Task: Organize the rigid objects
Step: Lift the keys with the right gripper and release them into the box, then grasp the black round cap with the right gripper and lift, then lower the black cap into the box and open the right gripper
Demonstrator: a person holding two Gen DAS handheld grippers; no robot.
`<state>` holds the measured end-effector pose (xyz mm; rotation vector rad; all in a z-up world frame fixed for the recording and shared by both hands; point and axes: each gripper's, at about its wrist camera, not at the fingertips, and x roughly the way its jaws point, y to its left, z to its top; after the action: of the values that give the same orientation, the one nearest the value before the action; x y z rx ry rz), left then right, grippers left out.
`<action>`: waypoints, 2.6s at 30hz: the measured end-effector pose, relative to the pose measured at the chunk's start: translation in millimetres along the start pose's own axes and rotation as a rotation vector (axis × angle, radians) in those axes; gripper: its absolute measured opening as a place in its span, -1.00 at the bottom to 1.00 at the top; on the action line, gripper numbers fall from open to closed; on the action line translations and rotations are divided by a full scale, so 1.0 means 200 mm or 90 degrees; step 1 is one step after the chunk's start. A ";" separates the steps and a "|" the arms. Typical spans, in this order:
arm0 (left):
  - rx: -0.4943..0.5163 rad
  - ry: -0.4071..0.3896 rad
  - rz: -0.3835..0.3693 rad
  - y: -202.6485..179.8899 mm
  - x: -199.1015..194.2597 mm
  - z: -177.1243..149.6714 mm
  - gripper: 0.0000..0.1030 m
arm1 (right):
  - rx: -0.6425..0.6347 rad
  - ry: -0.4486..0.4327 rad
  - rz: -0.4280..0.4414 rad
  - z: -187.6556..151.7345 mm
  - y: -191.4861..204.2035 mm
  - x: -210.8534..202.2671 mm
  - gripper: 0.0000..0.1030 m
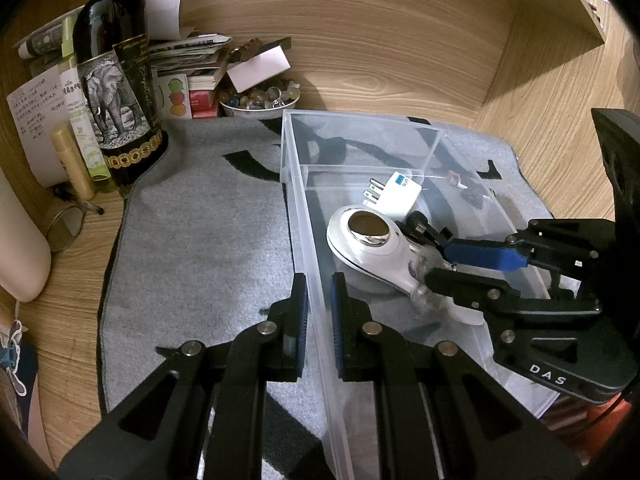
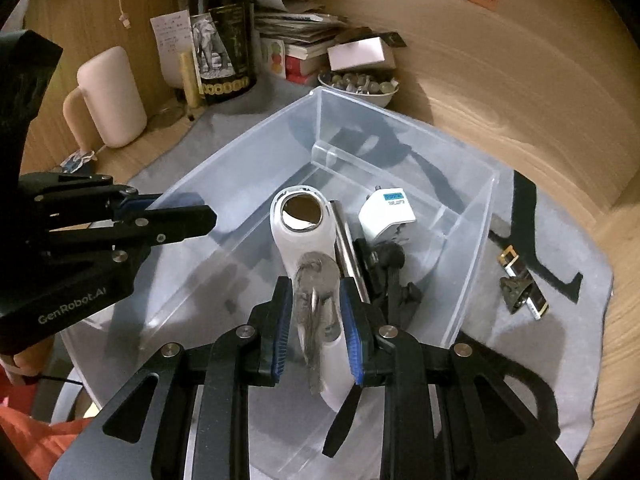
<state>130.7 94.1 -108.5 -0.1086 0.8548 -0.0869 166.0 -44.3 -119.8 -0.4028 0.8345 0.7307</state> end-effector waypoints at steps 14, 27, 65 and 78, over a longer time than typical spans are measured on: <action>0.000 0.000 0.000 0.00 0.00 0.00 -0.79 | 0.052 -0.094 -0.037 0.04 -0.13 -0.24 0.00; -0.001 0.001 -0.002 -0.01 0.00 0.00 -0.79 | 0.165 -0.107 -0.138 -0.07 -0.55 -0.34 0.08; -0.006 0.001 -0.007 0.01 -0.01 0.00 -0.79 | 0.155 -0.040 -0.104 -0.04 -0.64 -0.04 -0.41; -0.007 0.000 -0.006 0.01 -0.02 0.00 -0.79 | 0.051 -0.176 -0.092 0.08 -0.30 -0.35 -0.41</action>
<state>128.1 95.8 -105.7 -0.1224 0.8548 -0.0908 186.6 -106.7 -52.3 -0.2790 0.5664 0.6005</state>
